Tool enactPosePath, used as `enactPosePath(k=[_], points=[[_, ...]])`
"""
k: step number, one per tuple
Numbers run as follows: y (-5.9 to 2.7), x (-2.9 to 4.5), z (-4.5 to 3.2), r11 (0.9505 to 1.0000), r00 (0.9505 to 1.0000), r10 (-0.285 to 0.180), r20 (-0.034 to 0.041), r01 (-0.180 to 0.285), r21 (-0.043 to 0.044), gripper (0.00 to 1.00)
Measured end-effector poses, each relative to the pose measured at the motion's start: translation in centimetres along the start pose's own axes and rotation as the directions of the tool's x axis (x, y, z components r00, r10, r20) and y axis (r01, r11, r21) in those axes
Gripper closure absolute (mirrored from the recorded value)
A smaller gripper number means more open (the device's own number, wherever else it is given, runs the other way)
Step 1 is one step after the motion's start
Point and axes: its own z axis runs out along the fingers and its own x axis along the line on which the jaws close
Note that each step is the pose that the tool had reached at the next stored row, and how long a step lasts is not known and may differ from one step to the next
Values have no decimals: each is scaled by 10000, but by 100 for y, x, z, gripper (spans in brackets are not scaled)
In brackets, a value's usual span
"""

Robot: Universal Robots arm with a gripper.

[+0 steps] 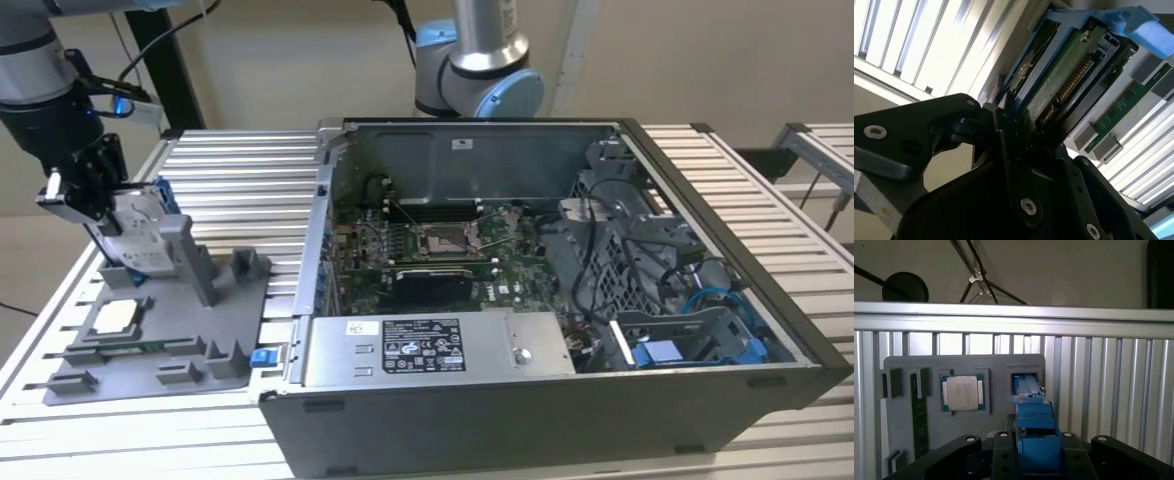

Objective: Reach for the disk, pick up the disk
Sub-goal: 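Pick up the disk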

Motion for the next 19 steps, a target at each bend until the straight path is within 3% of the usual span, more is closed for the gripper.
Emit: enactPosePath(k=[11, 19], points=[[1, 0, -107, 10000, 10000, 0, 0, 0, 0, 100], [1, 0, -125, 10000, 10000, -1, 9, 1, 1, 100]])
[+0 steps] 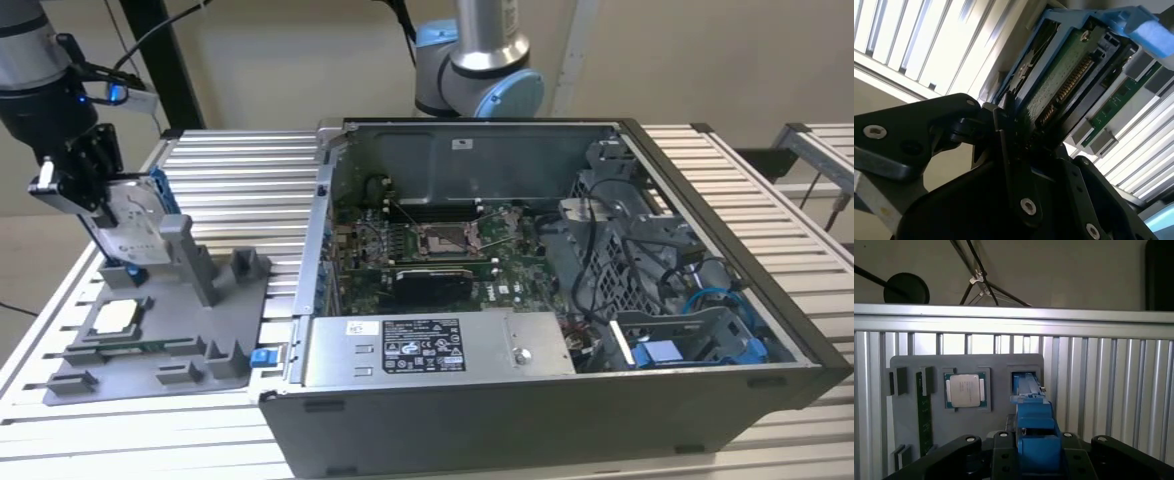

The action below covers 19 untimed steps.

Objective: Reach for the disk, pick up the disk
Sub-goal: 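Pick up the disk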

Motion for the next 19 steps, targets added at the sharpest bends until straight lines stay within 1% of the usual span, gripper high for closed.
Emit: enactPosePath(k=[3, 4, 6, 11, 14, 19], points=[[0, 0, -5, 10000, 10000, 1, -37, -1, -3, 100], [0, 0, -5, 10000, 10000, 0, -37, 0, -1, 100], [0, -1, -7, 10000, 10000, 0, -9, 0, 6, 100], [0, 0, -9, 10000, 10000, 0, -8, 0, 6, 100], [1, 0, -70, 10000, 10000, 0, -8, 0, 5, 100], [3, -1, -233, 10000, 10000, 0, -9, 0, 5, 100]])
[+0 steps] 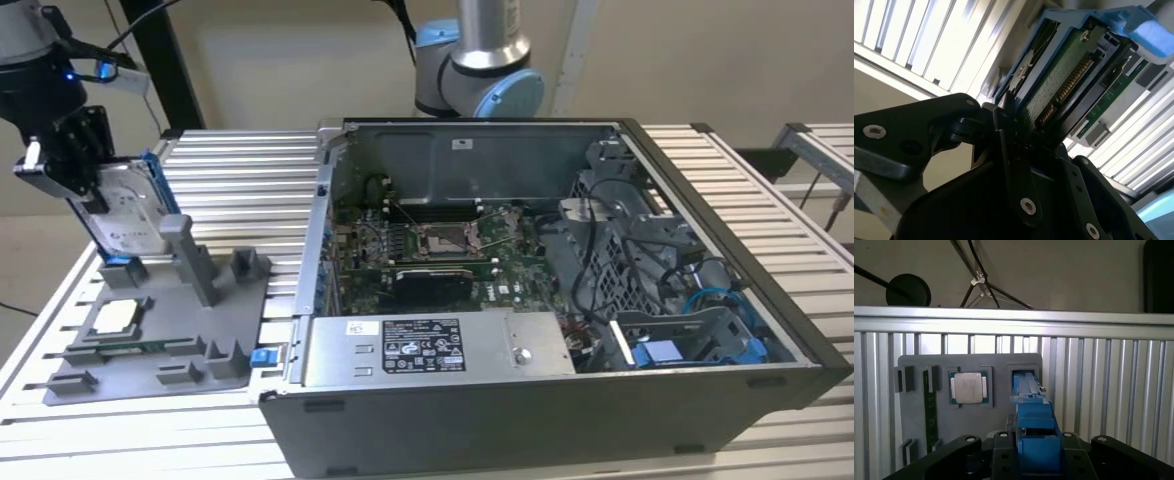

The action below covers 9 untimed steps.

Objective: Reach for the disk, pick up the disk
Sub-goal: 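Pick up the disk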

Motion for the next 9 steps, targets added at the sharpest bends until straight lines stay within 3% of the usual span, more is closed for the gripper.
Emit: enactPosePath(k=[9], points=[[2, -1, -293, 10000, 10000, 0, 0, 0, 1, 100]])
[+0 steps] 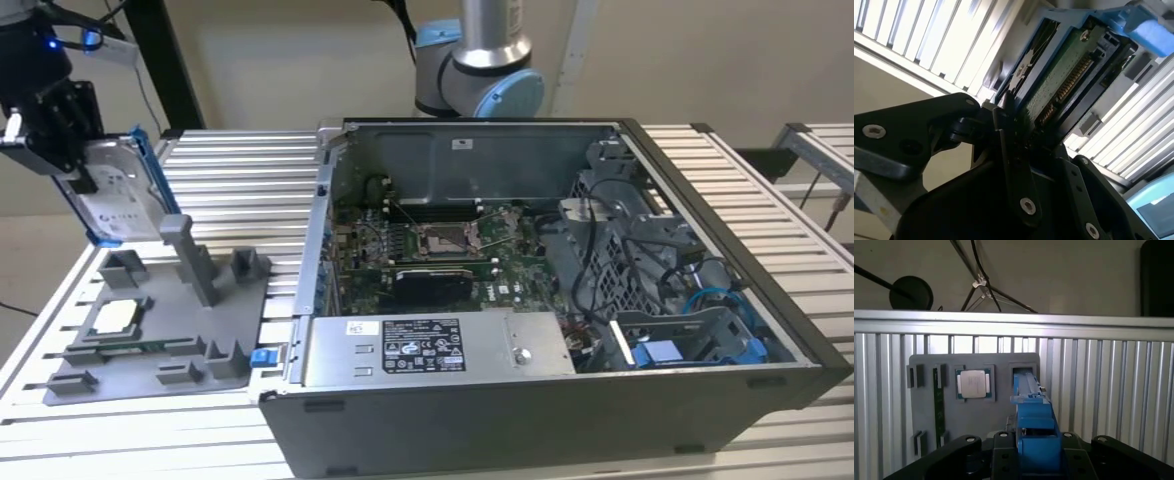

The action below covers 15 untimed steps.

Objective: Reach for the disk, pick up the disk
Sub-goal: 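Pick up the disk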

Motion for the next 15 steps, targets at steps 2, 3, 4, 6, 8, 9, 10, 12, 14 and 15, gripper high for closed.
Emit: enactPosePath(k=[2, 3, 4, 6, 8, 9, 10, 12, 14, 15], points=[[1, 0, -61, 10000, 10000, 0, -1, 0, -2, 100], [1, -1, -93, 10000, 10000, 1, 0, -1, -1, 100], [1, -1, -124, 10000, 10000, 0, 0, 0, -1, 100], [2, -1, -186, 10000, 10000, 1, -1, -1, -1, 100], [2, -1, -246, 10000, 10000, 0, 0, 0, 0, 100], [3, -2, -275, 10000, 10000, 1, -1, -1, -1, 100], [3, -2, -304, 10000, 10000, 1, -1, -1, -2, 100], [4, -2, -364, 10000, 10000, 1, -1, -1, 0, 100], [4, -2, -425, 10000, 10000, 1, -2, -1, -2, 100], [4, -2, -454, 10000, 10000, 1, -2, -1, -1, 100]])
